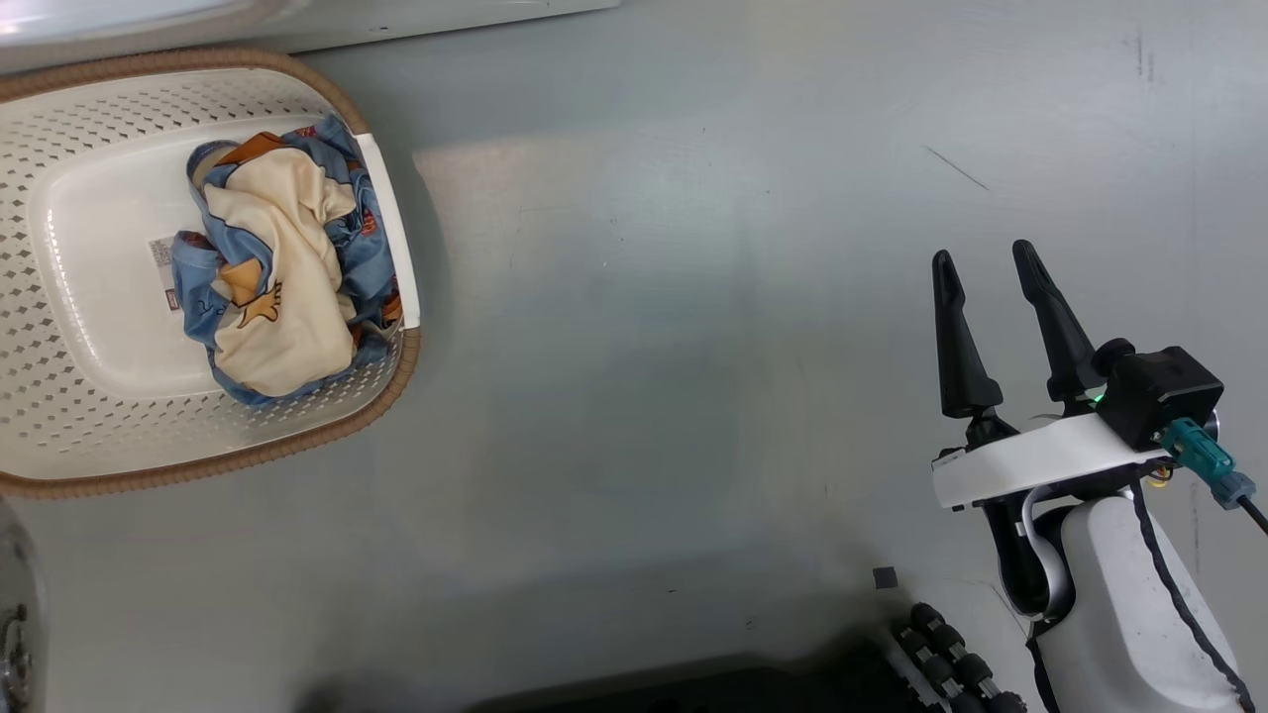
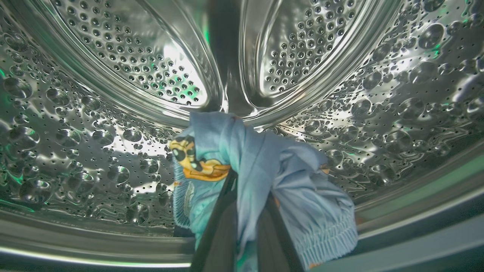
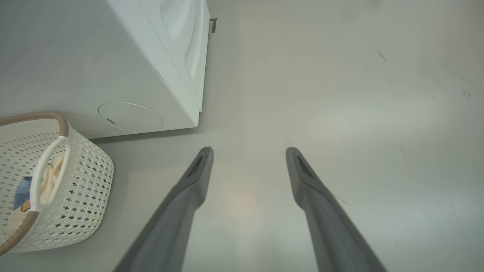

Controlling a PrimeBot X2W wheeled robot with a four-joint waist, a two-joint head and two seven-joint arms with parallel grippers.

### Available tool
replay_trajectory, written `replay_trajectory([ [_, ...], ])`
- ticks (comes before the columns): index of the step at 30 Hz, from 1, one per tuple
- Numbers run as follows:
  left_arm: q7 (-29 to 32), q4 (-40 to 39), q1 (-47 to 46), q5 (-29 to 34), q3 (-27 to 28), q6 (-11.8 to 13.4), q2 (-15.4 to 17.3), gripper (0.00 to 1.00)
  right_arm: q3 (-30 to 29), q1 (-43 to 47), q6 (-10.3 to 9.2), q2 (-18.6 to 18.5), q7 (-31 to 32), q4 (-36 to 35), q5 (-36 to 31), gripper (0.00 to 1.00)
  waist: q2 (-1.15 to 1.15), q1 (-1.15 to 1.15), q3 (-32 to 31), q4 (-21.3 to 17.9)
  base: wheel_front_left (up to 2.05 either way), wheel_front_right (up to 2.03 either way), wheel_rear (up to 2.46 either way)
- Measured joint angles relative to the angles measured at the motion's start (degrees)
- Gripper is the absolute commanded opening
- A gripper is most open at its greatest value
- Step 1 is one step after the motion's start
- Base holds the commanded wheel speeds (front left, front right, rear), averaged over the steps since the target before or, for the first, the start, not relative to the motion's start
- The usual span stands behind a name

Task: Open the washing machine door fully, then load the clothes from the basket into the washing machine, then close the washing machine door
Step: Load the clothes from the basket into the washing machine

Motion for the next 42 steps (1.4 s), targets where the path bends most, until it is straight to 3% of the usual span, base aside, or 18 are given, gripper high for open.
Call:
replay_trajectory([
  [17,-2.2,4.6,-6.1,3.5,-4.7,-0.3,3.9,0.00,1.2,-0.1,0.00,0.1,0.0,0.2,0.0,1.00,0.00,0.00,1.4,-0.7,0.00,0.00,0.00],
  [32,-1.6,10.6,-8.4,3.3,-5.7,-0.3,4.2,0.00,1.7,-0.6,0.00,0.1,0.0,0.6,0.0,1.00,0.00,0.00,1.8,-1.6,0.00,0.00,0.00],
  [33,-1.9,10.7,-8.7,3.3,-5.6,-0.3,4.2,0.87,1.7,-0.7,0.00,0.1,0.0,0.6,0.0,1.00,0.00,0.00,1.8,-1.6,0.00,0.00,0.00],
  [34,-2.2,10.8,-8.9,3.3,-5.7,-0.3,4.2,1.00,1.7,-0.9,0.00,0.1,0.0,0.6,0.0,1.00,0.00,0.00,1.8,-1.6,0.00,0.00,0.00],
  [42,-4.0,13.0,-9.3,3.1,-5.7,-0.4,3.8,1.00,1.3,-1.2,0.00,0.2,0.0,0.6,0.0,1.00,0.00,0.00,1.3,-1.3,0.00,0.00,0.00],
])
